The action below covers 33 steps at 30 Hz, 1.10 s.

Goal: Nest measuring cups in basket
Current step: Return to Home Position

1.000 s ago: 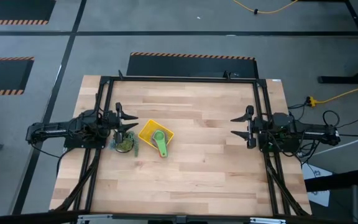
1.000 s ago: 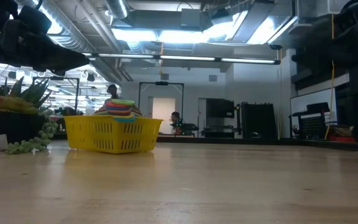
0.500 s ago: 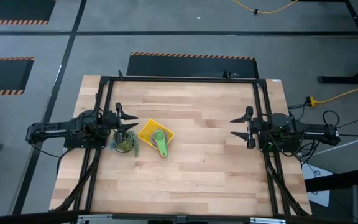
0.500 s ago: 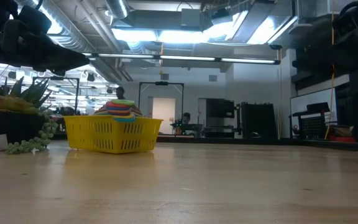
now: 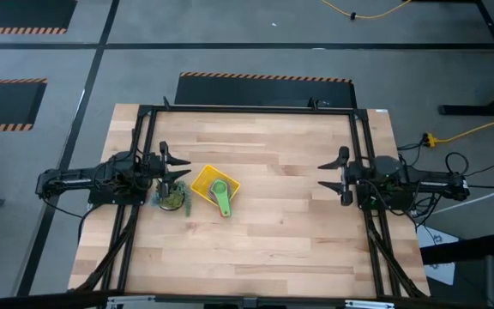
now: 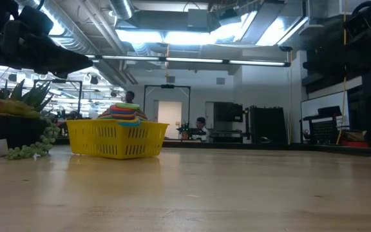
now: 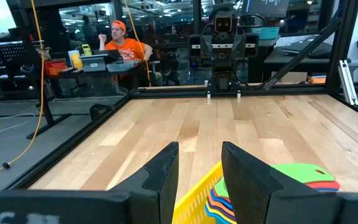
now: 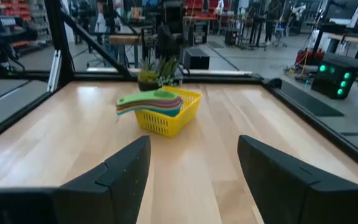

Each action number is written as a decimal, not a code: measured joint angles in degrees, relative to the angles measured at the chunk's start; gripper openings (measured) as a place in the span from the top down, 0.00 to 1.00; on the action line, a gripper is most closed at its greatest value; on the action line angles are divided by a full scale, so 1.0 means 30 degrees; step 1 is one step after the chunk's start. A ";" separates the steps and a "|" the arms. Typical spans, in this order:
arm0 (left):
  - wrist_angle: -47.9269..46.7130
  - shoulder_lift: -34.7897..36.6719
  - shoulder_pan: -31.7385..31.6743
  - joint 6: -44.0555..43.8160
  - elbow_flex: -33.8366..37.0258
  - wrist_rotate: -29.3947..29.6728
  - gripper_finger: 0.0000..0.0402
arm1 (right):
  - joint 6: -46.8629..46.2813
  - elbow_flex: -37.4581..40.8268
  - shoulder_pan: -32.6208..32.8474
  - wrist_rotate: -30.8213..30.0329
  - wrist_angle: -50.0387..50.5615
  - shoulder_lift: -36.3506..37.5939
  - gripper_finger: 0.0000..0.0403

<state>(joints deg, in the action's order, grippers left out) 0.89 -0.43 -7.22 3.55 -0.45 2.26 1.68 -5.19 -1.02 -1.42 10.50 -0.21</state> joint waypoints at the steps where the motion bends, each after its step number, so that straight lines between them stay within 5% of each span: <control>1: 0.0000 0.0002 0.0000 0.0000 0.0000 0.0000 0.71 | -0.0003 0.0000 0.0000 -0.0004 -0.0217 0.0007 0.38; 14: -0.0007 0.0000 0.0007 0.0000 0.0000 0.0000 0.71 | -0.0008 0.1588 0.0000 -0.1177 -0.4291 -0.0113 0.38; 33: 0.0000 0.0000 0.0000 0.0000 0.0000 0.0000 0.71 | 0.3076 0.1566 -0.0117 -0.1163 -0.4255 -0.0131 0.38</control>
<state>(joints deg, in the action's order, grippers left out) 0.89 -0.43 -7.22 3.55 -0.45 2.26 10.91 -0.49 -1.37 -4.91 -2.26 -0.60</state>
